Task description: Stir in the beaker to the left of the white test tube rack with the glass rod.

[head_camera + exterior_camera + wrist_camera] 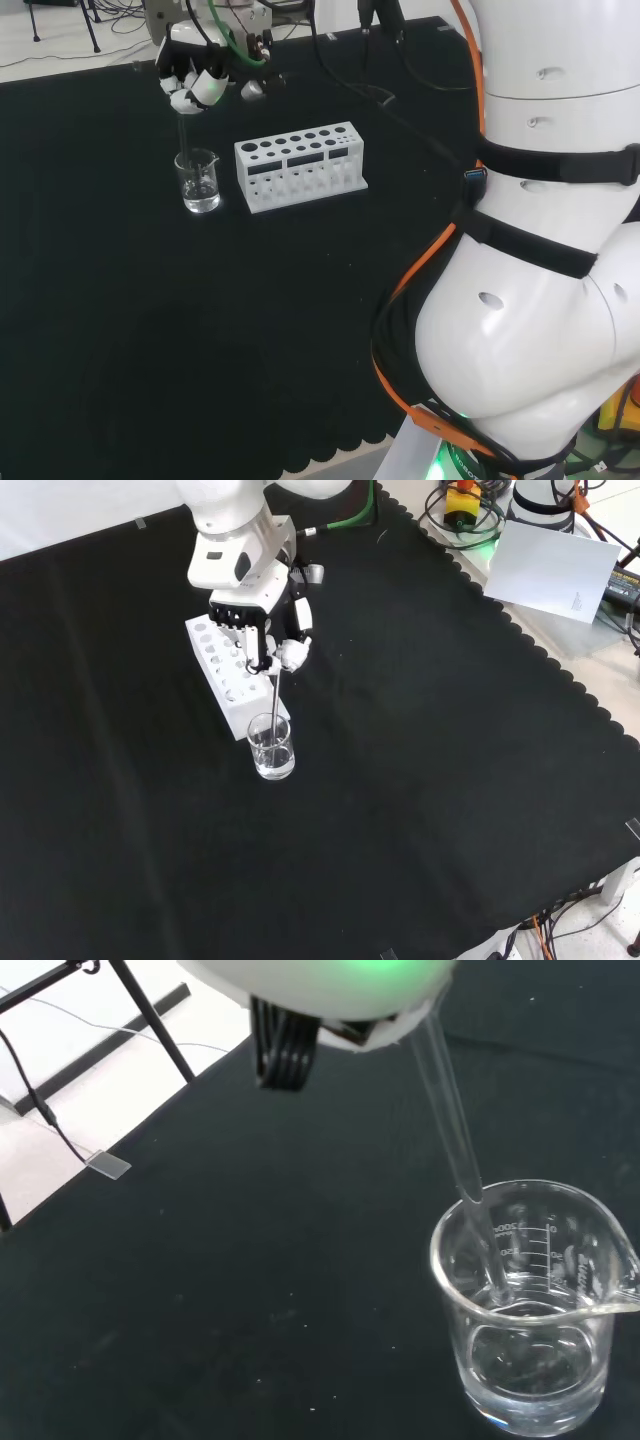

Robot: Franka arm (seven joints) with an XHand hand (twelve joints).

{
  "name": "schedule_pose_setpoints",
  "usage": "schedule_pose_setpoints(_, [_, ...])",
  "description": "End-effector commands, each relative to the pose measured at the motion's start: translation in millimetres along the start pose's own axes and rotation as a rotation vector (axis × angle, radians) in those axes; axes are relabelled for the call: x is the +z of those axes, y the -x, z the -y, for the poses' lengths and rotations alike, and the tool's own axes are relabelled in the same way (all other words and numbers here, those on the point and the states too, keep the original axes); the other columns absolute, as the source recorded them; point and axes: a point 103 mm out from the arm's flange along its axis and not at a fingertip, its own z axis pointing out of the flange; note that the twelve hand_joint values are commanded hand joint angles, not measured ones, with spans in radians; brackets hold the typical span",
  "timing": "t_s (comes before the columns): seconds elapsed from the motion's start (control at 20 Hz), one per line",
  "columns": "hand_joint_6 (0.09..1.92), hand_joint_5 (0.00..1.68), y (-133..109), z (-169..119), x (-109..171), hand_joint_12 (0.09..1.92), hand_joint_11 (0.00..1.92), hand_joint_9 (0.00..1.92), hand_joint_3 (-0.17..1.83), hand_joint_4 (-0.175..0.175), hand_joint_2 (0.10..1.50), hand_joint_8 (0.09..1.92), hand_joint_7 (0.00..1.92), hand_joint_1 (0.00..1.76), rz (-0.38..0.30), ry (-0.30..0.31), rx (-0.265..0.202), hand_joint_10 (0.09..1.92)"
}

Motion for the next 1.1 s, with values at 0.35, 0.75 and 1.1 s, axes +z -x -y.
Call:
schedule_pose_setpoints(0.35, [1.14,1.07,29.8,27.7,-9.6,1.11,1.90,1.88,0.90,-0.175,0.65,1.40,1.41,1.18,0.007,-0.009,0.062,1.18])
schedule_pose_setpoints(0.75, [1.14,1.07,10.9,32.9,-3.1,1.11,1.90,1.88,0.90,-0.175,0.65,1.41,1.41,1.18,0.006,-0.022,0.039,1.18])
schedule_pose_setpoints(1.1, [1.14,1.07,-14.3,20.4,-1.1,1.11,1.90,1.88,0.90,-0.175,0.65,1.41,1.41,1.18,0.019,-0.011,-0.005,1.18])
